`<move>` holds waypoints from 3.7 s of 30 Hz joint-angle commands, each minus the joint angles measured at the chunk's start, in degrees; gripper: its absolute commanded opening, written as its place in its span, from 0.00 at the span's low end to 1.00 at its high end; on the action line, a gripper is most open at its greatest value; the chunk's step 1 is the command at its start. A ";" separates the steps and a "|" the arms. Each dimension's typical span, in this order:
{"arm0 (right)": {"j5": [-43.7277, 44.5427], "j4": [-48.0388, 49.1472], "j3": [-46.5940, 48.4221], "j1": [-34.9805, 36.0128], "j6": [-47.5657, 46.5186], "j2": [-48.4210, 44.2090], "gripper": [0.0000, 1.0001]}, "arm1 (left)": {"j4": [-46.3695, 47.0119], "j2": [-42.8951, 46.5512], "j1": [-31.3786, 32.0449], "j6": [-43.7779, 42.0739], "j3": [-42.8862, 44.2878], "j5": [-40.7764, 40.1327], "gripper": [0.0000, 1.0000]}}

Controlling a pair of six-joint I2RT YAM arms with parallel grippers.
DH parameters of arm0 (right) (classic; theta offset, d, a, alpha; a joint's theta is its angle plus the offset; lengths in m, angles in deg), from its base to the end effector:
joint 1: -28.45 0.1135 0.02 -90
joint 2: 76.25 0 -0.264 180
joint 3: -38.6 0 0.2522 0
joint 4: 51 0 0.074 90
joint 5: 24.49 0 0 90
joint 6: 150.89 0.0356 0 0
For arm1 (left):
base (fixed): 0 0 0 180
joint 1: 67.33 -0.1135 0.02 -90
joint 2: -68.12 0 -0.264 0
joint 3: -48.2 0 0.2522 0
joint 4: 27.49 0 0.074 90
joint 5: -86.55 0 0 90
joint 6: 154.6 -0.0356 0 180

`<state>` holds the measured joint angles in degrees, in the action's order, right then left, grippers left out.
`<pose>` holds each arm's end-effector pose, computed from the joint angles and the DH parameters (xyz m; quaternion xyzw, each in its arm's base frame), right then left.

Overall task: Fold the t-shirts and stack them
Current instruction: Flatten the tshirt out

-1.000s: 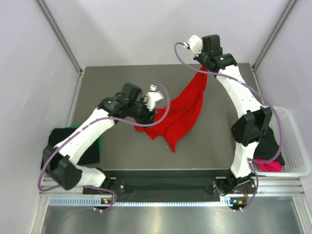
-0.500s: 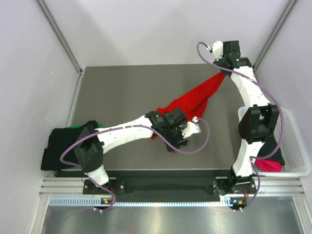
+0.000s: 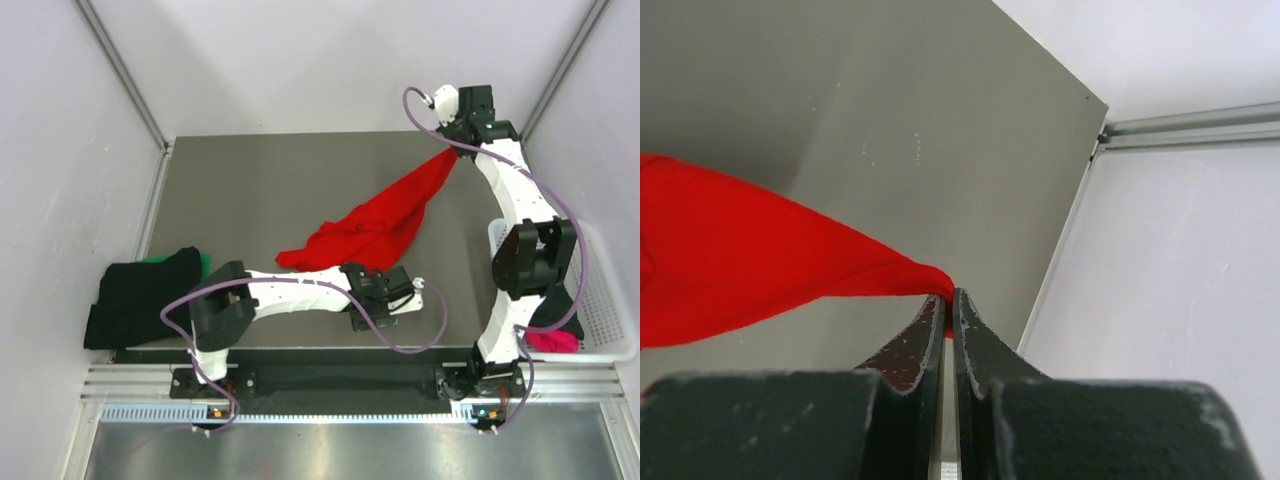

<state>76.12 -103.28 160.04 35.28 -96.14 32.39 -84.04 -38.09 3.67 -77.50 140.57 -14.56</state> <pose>0.4321 0.0452 0.3502 -0.2865 0.8546 -0.1854 0.3914 0.1286 -0.3525 0.2041 0.6434 0.7404 0.0011 0.1945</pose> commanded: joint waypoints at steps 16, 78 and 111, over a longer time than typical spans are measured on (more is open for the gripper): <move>-2.44 4.68 -6.25 -1.64 0.97 -8.26 0.00 | 1.11 -5.97 -1.83 -0.70 7.27 -15.51 0.00; -18.70 -13.77 12.99 -9.73 11.87 -69.97 0.00 | -8.46 61.91 -50.08 -16.98 34.51 4.70 0.00; -12.65 22.19 -25.08 -7.19 -2.46 -14.62 0.00 | 46.82 16.15 -55.80 -33.33 -13.93 -3.38 0.00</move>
<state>60.15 -83.37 126.19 26.73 -99.22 12.66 -45.28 -18.18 -51.41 -113.35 121.53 -16.42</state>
